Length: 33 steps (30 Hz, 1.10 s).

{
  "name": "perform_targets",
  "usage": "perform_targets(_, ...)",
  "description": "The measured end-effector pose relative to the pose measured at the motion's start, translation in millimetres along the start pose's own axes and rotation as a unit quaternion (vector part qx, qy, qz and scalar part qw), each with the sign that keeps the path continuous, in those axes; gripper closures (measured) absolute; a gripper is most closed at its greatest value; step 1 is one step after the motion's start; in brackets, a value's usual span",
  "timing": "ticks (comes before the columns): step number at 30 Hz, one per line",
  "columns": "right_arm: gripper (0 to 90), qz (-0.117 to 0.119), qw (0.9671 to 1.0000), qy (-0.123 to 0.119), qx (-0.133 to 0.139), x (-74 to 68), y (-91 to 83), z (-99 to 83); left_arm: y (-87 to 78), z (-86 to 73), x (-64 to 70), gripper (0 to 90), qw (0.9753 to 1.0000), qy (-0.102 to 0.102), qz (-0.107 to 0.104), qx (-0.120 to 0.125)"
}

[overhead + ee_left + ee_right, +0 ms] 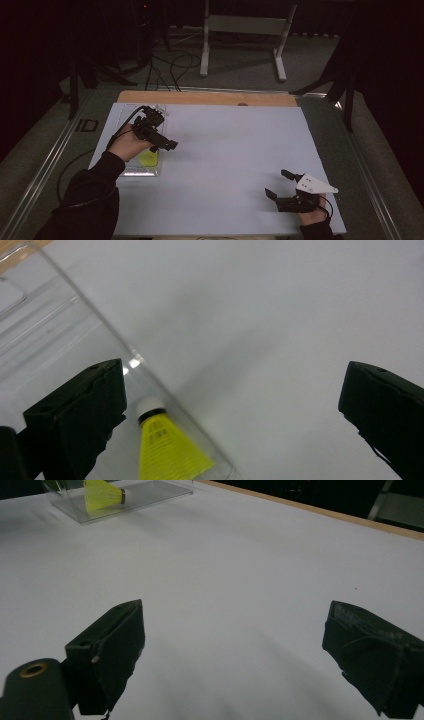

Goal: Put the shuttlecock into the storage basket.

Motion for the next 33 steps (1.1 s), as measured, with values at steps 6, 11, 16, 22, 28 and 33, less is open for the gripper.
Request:
perform_targets(6,10.0,-0.001,1.0,-0.001,0.002,0.5,-0.2,0.4,-1.2,8.2,11.2,0.0,0.9994,0.014,-0.025,0.02)
perform_targets(11,10.0,-0.001,1.0,0.001,0.0,0.1,0.0,0.0,-0.4,12.3,18.8,0.0,0.9985,0.037,-0.029,0.027)
perform_targets(16,10.0,0.0,1.0,0.0,0.002,0.4,-0.2,0.5,1.0,16.9,31.0,0.0,0.9972,0.058,-0.036,0.029)
perform_targets(22,10.0,0.0,1.0,0.0,0.002,0.3,-0.6,0.5,2.5,25.5,45.2,0.0,0.9952,0.074,-0.046,0.043)
perform_targets(28,10.0,-0.001,1.0,-0.004,0.004,0.3,-0.9,1.4,-0.2,35.8,62.3,0.0,0.9892,0.097,-0.073,0.083)
perform_targets(33,10.0,-0.001,1.0,-0.004,0.003,0.0,-0.9,1.4,0.2,39.0,75.9,0.0,0.9838,0.121,-0.088,0.099)
Point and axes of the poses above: each handheld gripper's, and its own axes: y roughly forward along the jaws, z roughly out of its top, x roughly to its right, the point moved 10 cm from there along y, roughly forward along the jaws, and after that the axes turned 7 degrees about z, right-handed, at the moved point
